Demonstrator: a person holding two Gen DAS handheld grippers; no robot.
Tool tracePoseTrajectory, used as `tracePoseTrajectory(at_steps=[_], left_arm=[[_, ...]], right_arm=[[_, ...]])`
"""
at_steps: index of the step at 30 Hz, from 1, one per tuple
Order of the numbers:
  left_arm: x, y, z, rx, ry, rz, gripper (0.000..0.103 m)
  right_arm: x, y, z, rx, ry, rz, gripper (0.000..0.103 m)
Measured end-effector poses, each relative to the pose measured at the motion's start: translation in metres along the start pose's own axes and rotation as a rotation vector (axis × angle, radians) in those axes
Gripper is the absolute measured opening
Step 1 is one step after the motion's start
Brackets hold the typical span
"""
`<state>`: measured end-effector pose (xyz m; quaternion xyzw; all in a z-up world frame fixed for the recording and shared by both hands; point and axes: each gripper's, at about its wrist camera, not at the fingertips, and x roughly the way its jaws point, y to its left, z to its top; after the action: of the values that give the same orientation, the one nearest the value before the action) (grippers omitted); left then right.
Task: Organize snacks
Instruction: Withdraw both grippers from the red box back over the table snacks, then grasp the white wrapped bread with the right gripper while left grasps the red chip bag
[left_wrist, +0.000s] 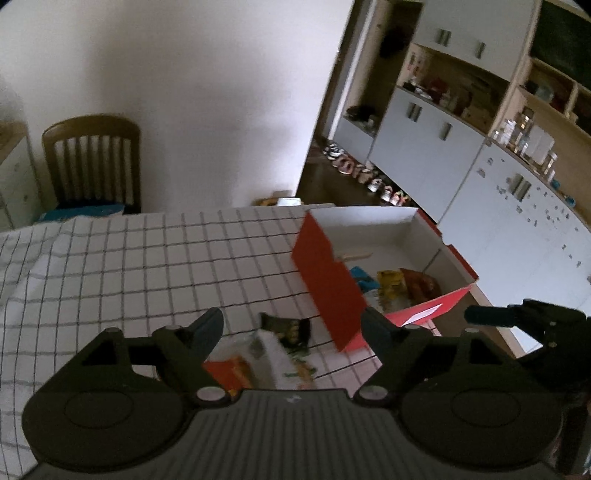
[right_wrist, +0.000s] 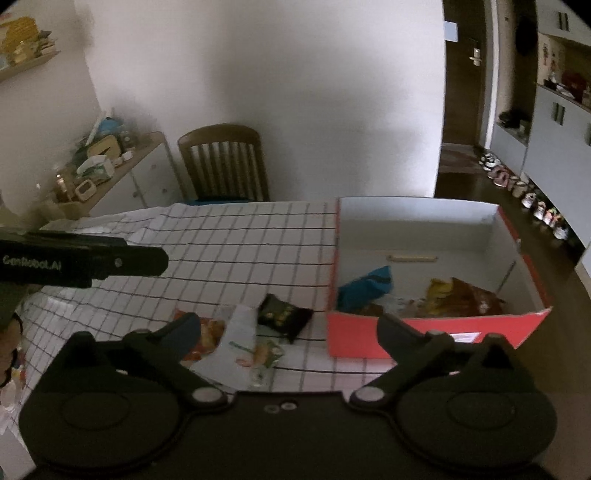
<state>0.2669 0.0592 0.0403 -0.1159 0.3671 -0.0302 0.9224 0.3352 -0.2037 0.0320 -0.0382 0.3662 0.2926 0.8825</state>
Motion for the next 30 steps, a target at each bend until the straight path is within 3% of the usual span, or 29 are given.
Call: tracePoseTrajectory(at_steps=[5,13,18,30], left_arm=[[-0.006,0.023,-0.018,-0.037,-0.032,0.008,0.100],[0.005,0.054,-0.047,-0.114,-0.013,0.055,0.101],[0.019,0.059,-0.066,-0.013,0.019,0.080,0.101],[0.056,0.069,-0.078,0.210,0.152,-0.023,0.101]], right_arm=[[0.011,0.017,-0.008,0.001,0.029,0.035,0.103],[0.028,0.028,-0.015,0.046,0.069,0.037,0.103],[0.042,0.021,-0.015,0.099,0.106,0.021,0.103],[0.083,0.023,-0.008,0.143,0.185,-0.015,0.102]])
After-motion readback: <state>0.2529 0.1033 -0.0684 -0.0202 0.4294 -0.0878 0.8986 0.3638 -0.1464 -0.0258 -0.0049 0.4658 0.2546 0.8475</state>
